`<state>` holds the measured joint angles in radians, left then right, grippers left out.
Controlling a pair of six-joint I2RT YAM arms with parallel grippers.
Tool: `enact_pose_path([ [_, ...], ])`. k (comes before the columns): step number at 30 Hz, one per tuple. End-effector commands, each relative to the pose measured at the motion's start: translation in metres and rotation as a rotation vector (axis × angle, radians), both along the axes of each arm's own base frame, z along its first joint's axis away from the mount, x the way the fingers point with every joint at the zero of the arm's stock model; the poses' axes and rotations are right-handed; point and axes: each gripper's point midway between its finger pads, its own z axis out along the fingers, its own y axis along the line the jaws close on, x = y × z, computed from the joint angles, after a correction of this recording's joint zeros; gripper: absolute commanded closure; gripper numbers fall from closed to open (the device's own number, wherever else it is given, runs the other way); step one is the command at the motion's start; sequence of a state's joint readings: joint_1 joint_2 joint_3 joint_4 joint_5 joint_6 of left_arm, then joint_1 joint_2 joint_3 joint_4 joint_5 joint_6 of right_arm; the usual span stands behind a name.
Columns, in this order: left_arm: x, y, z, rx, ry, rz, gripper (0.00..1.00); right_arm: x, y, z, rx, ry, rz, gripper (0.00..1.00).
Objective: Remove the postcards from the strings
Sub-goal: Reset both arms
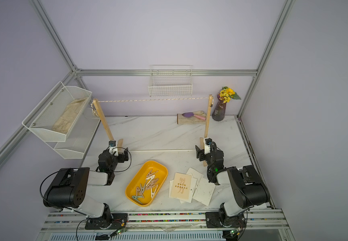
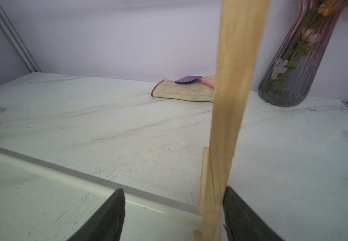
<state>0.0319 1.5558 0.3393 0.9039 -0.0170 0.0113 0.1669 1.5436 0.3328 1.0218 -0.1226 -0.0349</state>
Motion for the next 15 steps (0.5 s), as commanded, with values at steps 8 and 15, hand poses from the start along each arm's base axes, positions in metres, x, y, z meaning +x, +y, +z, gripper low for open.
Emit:
enact_pose_path([
  [8, 0.012, 0.0, 0.019, -0.008, -0.065, -0.007, 0.0, -0.004, -0.02, 0.007, -0.06, -0.057, -0.063, 0.25],
  [15, 0.012, 0.0, 0.019, -0.01, -0.064, -0.006, 0.0, 0.021, -0.048, -0.028, -0.019, -0.009, -0.111, 0.25],
])
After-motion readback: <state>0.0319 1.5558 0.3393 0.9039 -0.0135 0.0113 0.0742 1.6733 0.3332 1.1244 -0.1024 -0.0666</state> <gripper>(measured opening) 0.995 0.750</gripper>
